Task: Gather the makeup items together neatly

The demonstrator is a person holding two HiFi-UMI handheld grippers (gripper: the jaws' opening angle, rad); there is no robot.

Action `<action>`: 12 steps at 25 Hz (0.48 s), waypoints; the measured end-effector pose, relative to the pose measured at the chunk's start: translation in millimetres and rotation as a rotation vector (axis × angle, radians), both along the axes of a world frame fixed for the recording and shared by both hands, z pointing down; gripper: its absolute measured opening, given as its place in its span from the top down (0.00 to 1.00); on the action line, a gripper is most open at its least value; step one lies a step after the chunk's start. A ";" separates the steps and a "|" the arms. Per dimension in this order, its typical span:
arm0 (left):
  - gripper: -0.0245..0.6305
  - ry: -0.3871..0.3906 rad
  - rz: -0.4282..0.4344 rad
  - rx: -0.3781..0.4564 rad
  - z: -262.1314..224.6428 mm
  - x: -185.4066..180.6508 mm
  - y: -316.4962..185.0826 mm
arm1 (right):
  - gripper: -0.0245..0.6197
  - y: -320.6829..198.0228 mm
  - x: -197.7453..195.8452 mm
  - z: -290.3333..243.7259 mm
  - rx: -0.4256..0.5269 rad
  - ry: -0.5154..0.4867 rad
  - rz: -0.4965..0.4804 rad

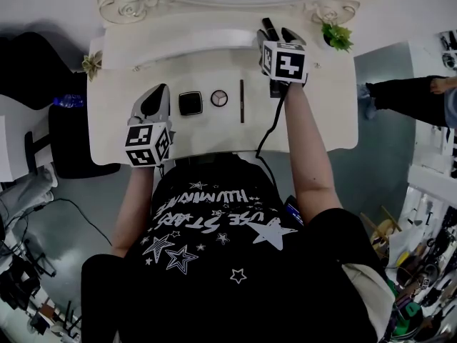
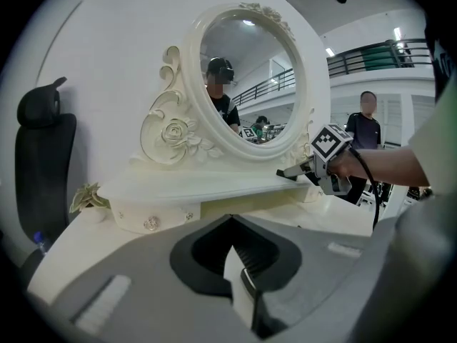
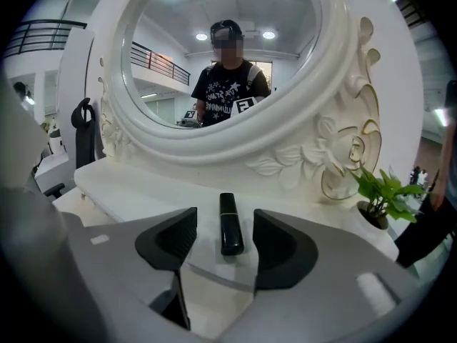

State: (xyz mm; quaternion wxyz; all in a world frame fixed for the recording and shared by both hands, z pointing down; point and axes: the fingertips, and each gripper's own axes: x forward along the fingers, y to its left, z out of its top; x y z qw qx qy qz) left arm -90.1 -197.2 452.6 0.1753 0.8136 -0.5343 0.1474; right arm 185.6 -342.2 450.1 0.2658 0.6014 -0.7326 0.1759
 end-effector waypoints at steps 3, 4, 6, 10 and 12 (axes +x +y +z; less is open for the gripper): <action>0.96 0.001 -0.012 -0.005 2.4 -1.6 0.2 | 0.58 -3.0 0.0 6.4 -0.029 0.007 -0.003; 0.96 0.002 -0.015 -0.007 3.1 -1.9 0.3 | 0.60 -3.7 0.0 8.3 -0.037 0.008 -0.005; 0.96 0.003 -0.020 -0.011 4.4 -2.7 0.4 | 0.64 -4.9 0.1 11.2 -0.050 0.009 -0.009; 0.96 0.003 -0.026 -0.013 5.5 -5.6 -0.3 | 0.69 -5.6 -2.2 13.0 -0.066 -0.005 -0.016; 0.96 0.002 -0.027 -0.013 6.1 -6.5 -1.2 | 0.73 -5.5 -4.2 13.4 -0.070 -0.012 -0.023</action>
